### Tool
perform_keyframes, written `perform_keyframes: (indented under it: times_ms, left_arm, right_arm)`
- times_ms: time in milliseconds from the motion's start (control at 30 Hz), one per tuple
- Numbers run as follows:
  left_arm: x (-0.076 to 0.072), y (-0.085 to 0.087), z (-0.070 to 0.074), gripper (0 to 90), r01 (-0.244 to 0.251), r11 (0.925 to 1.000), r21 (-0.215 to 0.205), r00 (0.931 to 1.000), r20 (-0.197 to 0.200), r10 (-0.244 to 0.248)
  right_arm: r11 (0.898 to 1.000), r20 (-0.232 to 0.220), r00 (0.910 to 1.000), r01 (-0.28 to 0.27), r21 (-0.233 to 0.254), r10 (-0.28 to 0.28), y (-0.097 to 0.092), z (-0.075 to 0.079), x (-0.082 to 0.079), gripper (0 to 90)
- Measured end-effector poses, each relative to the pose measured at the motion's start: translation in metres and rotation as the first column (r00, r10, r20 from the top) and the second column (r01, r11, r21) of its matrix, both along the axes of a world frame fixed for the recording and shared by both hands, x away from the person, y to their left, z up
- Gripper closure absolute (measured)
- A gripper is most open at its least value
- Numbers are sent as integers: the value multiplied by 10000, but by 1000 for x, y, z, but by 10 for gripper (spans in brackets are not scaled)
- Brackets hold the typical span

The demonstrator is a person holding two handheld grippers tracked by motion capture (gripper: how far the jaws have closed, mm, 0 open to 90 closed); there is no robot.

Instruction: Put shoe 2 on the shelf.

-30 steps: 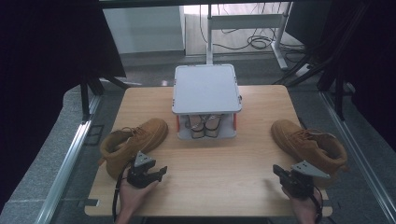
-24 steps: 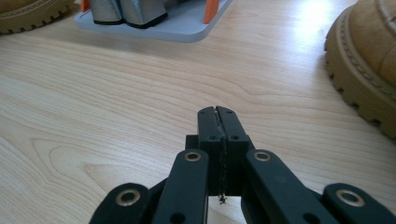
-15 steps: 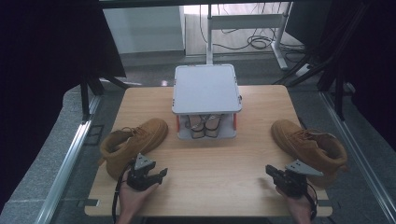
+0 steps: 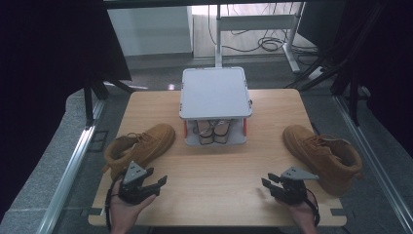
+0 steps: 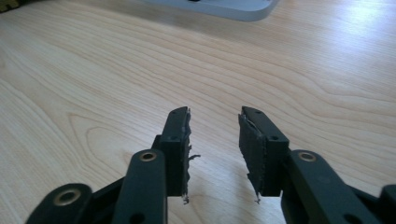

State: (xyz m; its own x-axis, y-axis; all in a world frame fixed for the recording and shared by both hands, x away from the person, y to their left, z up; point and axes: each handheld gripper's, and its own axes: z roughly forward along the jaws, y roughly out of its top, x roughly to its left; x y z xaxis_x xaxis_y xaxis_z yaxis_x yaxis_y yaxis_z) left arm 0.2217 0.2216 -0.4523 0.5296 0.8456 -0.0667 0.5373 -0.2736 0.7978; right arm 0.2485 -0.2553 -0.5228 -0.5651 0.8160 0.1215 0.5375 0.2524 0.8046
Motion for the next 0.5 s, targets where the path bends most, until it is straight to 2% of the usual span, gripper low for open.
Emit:
perform_keyframes:
  times_ms: [67,200,267,333,433,500]
  left_arm:
    - [0,10,12,403,-82,9999,-111,9998,154,84]
    - [3,33,34,397,-459,9989,-44,9978,468,461]
    - [8,44,39,377,-249,9992,-302,9981,551,265]
    - [14,56,43,369,-334,9978,-570,9980,516,364]
    - [22,71,49,350,-587,9958,-706,9970,461,621]
    - [27,78,52,329,-548,9960,-702,9974,434,579]
  right_arm:
    - [9999,42,10000,-39,-121,40,2,-1,-1,602]
    - [9999,47,10000,51,-135,-50,1,-1,-1,593]
    - [9999,51,9999,114,-127,-113,0,-1,-1,586]
    - [9998,90,9999,99,-148,-97,0,-2,-1,576]
    - [9998,97,9999,52,-213,-49,2,-3,0,563]
    - [9997,140,9999,14,-260,-10,3,-4,0,555]
